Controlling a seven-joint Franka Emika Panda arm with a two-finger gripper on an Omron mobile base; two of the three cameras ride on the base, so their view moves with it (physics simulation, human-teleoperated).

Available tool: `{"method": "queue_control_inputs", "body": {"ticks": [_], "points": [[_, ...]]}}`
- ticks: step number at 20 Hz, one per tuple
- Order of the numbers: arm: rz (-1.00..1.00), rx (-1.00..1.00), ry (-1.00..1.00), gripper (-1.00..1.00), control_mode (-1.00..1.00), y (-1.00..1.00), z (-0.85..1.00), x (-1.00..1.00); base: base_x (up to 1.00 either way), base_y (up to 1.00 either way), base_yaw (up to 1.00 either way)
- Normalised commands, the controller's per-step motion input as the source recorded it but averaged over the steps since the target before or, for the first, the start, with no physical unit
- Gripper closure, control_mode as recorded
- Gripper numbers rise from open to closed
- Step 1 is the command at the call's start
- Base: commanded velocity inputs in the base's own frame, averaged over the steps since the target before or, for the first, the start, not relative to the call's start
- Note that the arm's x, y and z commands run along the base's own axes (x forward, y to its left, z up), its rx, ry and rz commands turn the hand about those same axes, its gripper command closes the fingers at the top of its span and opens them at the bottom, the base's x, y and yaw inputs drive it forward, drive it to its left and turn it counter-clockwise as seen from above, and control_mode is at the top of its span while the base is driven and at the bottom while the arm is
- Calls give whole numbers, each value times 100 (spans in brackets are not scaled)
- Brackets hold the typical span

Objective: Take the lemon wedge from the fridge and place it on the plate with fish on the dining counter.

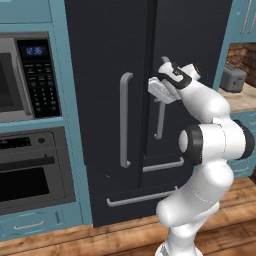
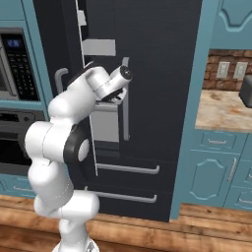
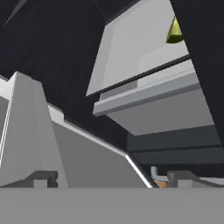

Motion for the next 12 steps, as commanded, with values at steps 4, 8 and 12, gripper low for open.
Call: {"method": "queue_control_inputs", "body": {"ticks": [4,8,12], "points": [[3,0,0,-100,-100,92,-7,7,0,0,0],[7,0,-7,-100,-100,100,-1,-30,0,0,0],[14,-6,-28,-100,-100,100,0,-86,0,0,0]]}}
